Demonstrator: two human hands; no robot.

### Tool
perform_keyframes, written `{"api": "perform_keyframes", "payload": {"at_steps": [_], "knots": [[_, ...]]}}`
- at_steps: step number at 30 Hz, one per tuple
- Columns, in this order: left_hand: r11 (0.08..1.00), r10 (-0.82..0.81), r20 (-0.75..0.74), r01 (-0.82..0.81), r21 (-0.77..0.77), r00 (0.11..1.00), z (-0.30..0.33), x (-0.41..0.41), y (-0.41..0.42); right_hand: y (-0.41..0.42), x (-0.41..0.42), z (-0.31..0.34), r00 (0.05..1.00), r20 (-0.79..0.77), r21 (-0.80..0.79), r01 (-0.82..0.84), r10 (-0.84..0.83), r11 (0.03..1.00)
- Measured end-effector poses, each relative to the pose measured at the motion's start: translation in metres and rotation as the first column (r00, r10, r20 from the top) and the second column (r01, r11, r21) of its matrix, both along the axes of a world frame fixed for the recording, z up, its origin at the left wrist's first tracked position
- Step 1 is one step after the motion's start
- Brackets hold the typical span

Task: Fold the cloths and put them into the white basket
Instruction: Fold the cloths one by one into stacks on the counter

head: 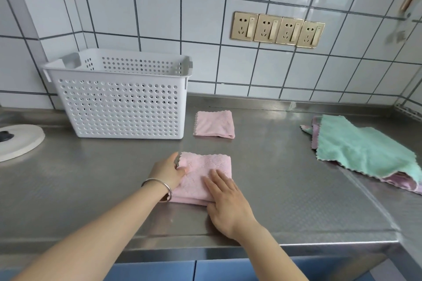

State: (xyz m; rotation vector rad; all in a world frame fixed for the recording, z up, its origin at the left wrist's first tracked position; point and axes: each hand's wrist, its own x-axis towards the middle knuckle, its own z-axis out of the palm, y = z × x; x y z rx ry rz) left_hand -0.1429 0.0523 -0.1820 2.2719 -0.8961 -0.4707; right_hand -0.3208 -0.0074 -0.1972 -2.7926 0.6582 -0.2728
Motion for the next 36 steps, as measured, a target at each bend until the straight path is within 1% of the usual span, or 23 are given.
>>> {"api": "perform_keyframes", "payload": {"at_steps": [1, 2, 3, 4, 5, 6, 7, 8, 9, 11, 12, 14, 15, 17, 19, 21, 24, 31, 36], "knots": [[0.999, -0.030, 0.063, 0.028, 0.028, 0.998, 0.002, -0.004, 0.004, 0.003, -0.002, 0.000, 1.000, -0.020, -0.008, 0.016, -0.016, 1.000], [0.997, -0.066, 0.179, 0.058, 0.047, 0.982, 0.002, -0.009, 0.008, 0.006, -0.004, 0.000, 0.999, -0.018, -0.058, 0.032, -0.033, 0.998], [0.994, -0.111, 0.363, 0.106, 0.032, 0.925, 0.001, -0.014, 0.013, 0.009, -0.007, -0.002, 0.998, -0.014, -0.140, 0.054, -0.056, 0.989], [0.981, -0.183, 0.521, 0.187, 0.046, 0.834, 0.000, -0.021, 0.018, 0.013, -0.009, -0.001, 0.995, -0.057, -0.170, 0.070, -0.080, 0.983], [0.957, -0.276, 0.608, 0.273, 0.100, 0.744, 0.001, -0.028, 0.022, 0.016, -0.009, -0.002, 0.991, -0.090, -0.192, 0.082, -0.100, 0.978], [0.913, -0.402, 0.613, 0.351, 0.209, 0.680, 0.003, -0.035, 0.026, 0.017, -0.008, -0.004, 0.991, -0.096, -0.196, 0.072, -0.092, 0.978], [0.853, -0.520, 0.557, 0.422, 0.307, 0.647, 0.001, -0.040, 0.029, 0.019, -0.008, -0.006, 0.990, -0.114, -0.196, 0.061, -0.085, 0.979], [0.799, -0.598, 0.442, 0.459, 0.388, 0.668, -0.002, -0.044, 0.033, 0.022, -0.008, -0.007, 0.985, -0.140, -0.176, 0.072, -0.097, 0.982], [0.766, -0.629, 0.359, 0.472, 0.435, 0.690, -0.004, -0.046, 0.034, 0.022, -0.008, -0.010, 0.981, -0.152, -0.179, 0.092, -0.120, 0.979], [0.731, -0.662, 0.352, 0.466, 0.498, 0.662, -0.011, -0.048, 0.033, 0.022, -0.008, -0.014, 0.975, -0.138, -0.194, 0.145, -0.173, 0.970], [0.725, -0.666, 0.349, 0.462, 0.510, 0.660, -0.015, -0.048, 0.028, 0.019, -0.009, -0.010, 0.970, -0.151, -0.169, 0.163, -0.189, 0.972], [0.717, -0.681, 0.339, 0.494, 0.493, 0.649, -0.014, -0.050, 0.016, 0.011, -0.012, -0.002, 0.972, -0.178, -0.112, 0.133, -0.151, 0.985], [0.709, -0.691, 0.327, 0.514, 0.483, 0.645, -0.013, -0.055, 0.009, 0.007, -0.017, 0.003, 0.966, -0.217, -0.053, 0.131, -0.139, 0.990], [0.693, -0.709, 0.306, 0.545, 0.472, 0.636, -0.012, -0.070, -0.016, -0.011, -0.034, 0.011, 0.951, -0.262, -0.041, 0.158, -0.163, 0.987], [0.687, -0.714, 0.302, 0.549, 0.476, 0.632, -0.008, -0.086, -0.040, -0.031, -0.051, 0.008, 0.944, -0.246, -0.049, 0.217, -0.222, 0.975], [0.687, -0.719, 0.304, 0.573, 0.448, 0.624, -0.010, -0.102, -0.071, -0.058, -0.069, 0.005, 0.940, -0.201, -0.029, 0.275, -0.275, 0.961], [0.697, -0.713, 0.316, 0.579, 0.424, 0.626, -0.017, -0.112, -0.125, -0.110, -0.079, 0.001, 0.927, -0.206, -0.007, 0.319, -0.314, 0.948], [0.757, -0.644, 0.337, 0.507, 0.414, 0.687, -0.017, -0.085, -0.216, -0.207, -0.042, 0.002, 0.939, -0.195, 0.088, 0.305, -0.284, 0.948], [0.766, -0.625, 0.368, 0.448, 0.461, 0.689, -0.012, -0.054, -0.261, -0.260, -0.009, 0.003, 0.939, -0.241, 0.097, 0.276, -0.247, 0.956]]}}
